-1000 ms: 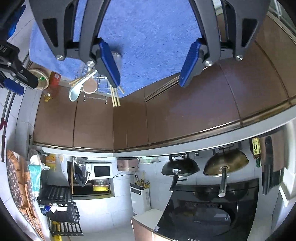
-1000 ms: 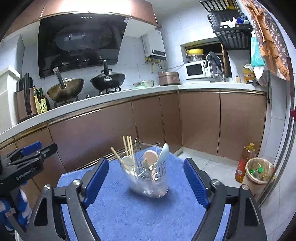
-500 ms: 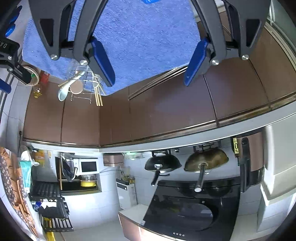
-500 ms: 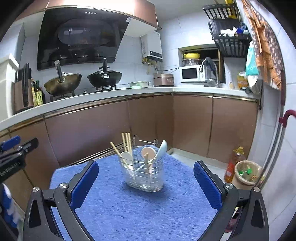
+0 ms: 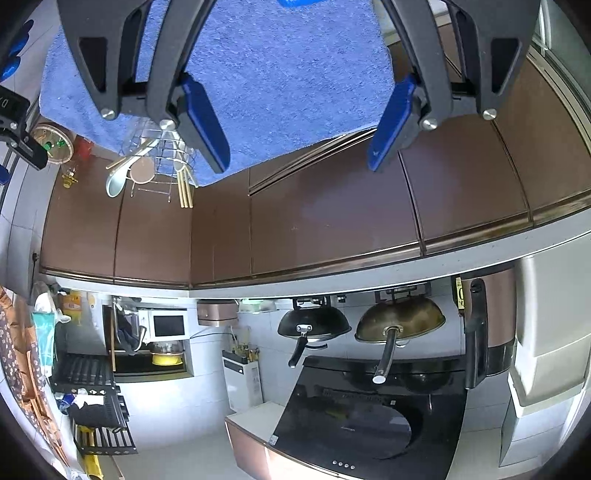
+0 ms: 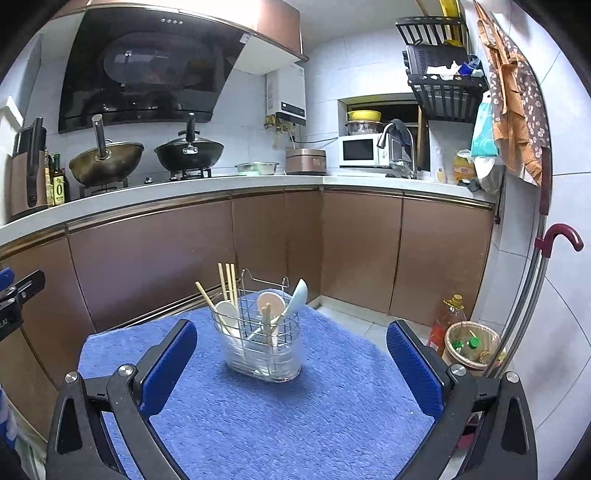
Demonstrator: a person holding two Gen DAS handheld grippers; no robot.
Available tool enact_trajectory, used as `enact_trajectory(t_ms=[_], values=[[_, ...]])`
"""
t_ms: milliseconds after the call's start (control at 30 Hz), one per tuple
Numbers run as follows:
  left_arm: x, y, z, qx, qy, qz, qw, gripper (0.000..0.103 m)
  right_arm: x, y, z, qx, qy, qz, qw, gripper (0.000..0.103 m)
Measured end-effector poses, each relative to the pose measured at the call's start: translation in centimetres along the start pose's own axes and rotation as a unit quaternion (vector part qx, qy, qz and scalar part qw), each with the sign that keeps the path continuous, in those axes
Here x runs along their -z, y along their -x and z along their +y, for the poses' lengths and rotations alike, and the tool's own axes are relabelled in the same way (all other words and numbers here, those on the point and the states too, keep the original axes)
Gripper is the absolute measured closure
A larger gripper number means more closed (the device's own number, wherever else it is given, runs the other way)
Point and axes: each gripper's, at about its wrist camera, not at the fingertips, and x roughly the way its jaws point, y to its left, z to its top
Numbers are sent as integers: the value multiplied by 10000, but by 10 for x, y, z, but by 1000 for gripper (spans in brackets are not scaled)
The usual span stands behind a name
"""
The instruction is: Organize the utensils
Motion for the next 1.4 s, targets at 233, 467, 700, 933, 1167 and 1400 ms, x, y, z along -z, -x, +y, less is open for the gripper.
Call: enact_trajectory(t_ms=[233, 467, 700, 933, 1167, 1400], values=[[4, -1, 0, -11, -16, 22, 10000, 27, 4, -3, -1, 104, -23, 42, 9999, 0], [6, -4, 0, -2, -34, 65, 10000, 27, 6, -6, -1, 132, -14, 92, 9999, 0], [9, -4, -2, 8, -71, 78, 9999, 27, 6, -5, -1, 181, -20, 106, 9998, 0], [10, -4, 0, 48, -30, 115, 9999, 27, 7, -4, 1, 217, 31, 133, 9997, 0], [12, -3, 1, 53, -14, 127, 9999, 27, 5, -1, 5, 301, 121, 110, 9994, 0], [13, -3, 4, 22, 11, 126, 9999, 27, 5, 2, 5, 332, 154, 80, 9993, 0]])
